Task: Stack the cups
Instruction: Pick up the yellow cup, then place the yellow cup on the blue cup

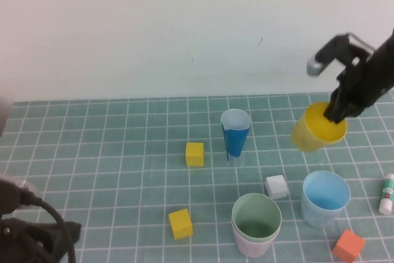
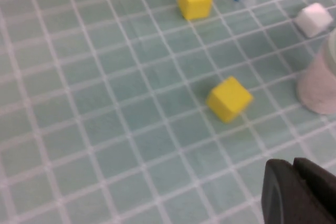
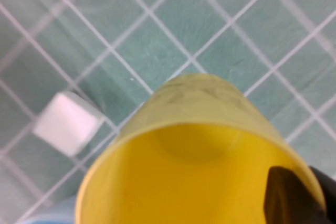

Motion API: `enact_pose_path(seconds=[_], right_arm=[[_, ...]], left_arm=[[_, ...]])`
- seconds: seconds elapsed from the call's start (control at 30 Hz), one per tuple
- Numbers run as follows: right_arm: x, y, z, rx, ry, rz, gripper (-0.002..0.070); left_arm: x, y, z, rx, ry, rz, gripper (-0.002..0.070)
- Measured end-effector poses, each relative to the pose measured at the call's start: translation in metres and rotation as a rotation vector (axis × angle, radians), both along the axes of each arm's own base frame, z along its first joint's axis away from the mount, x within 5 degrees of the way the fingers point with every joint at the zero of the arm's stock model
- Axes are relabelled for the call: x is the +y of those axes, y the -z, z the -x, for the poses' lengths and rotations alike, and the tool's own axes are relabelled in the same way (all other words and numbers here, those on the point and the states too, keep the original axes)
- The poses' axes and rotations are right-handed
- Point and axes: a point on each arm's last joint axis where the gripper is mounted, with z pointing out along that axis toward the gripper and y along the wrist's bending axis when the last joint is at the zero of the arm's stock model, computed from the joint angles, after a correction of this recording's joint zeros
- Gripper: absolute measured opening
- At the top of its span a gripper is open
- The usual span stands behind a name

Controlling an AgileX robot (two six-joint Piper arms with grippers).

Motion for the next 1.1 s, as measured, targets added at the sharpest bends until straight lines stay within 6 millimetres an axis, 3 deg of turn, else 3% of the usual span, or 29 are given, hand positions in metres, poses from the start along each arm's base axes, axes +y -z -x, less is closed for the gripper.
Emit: enact_pose_path(seconds=[0.13,0.27,0.57,0.7,0.83,1.1], right_arm=[[0.000,-0.041,0.008,0.041,0.018,-0.007,0.0014],[-0.003,-0.055,0.024,0.134,0.020,0.013,0.0014],[-0.006,-0.067,0.072,0.230,0.001,0.028,0.0014],[-0.006,-0.063,0.089,0.267,-0.006,0.004,0.0014],[-0.006,-0.048,0.091,0.254,0.011,0.005,0.0014],[-0.006,-0.047,0.082,0.149,-0.002,0.008,0.0014]], left_arm=[[0.006,-0.002,-0.005,-0.105,0.022,-0.137,-0.0001],[0.011,-0.006,-0.010,-0.203,0.027,-0.242,-0.0001],[0.002,-0.020,-0.016,-0.387,0.063,-0.133,-0.0001],[-0.005,-0.015,-0.014,-0.469,0.121,-0.064,-0.0001],[-0.008,-0.009,-0.013,-0.496,0.149,-0.035,-0.0001],[-0.010,-0.012,-0.012,-0.535,0.168,-0.015,-0.0001]])
